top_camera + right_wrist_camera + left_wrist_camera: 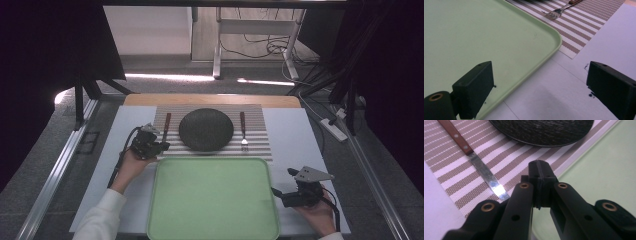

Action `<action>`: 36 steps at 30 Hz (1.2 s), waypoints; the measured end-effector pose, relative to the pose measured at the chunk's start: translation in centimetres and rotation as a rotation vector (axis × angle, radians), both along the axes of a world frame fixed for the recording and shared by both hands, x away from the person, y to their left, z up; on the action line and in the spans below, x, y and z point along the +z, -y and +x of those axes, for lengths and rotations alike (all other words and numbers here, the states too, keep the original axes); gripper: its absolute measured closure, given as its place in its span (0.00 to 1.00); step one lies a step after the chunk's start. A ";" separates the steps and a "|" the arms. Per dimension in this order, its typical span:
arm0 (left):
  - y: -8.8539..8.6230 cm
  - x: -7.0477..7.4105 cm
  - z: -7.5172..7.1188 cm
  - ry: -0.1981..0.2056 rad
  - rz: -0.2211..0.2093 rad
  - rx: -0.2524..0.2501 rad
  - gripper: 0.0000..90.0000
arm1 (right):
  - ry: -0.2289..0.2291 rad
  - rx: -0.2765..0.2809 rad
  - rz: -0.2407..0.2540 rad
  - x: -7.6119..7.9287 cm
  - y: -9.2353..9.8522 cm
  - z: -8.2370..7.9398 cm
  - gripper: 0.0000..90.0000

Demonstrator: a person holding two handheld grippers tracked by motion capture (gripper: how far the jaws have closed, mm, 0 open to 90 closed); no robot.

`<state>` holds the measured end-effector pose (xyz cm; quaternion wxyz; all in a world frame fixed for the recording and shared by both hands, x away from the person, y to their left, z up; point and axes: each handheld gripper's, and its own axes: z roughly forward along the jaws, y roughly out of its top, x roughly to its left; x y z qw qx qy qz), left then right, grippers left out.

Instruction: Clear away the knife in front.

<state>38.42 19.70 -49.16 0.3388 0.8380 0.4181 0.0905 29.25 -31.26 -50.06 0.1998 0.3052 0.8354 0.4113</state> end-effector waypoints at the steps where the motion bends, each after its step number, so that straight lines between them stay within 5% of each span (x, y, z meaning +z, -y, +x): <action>1: 0.1 -0.2 0.3 -0.006 0.004 0.000 0.99 | 0.000 0.000 0.000 0.0 0.0 0.0 0.08; 15: 0.4 -2.4 3.0 -0.086 0.060 0.008 0.99 | -0.001 -0.007 -0.006 0.0 0.1 0.0 0.08; 36: -0.1 -3.3 3.2 -0.139 0.083 0.001 0.99 | 0.003 -0.004 -0.001 0.0 0.2 -0.1 0.08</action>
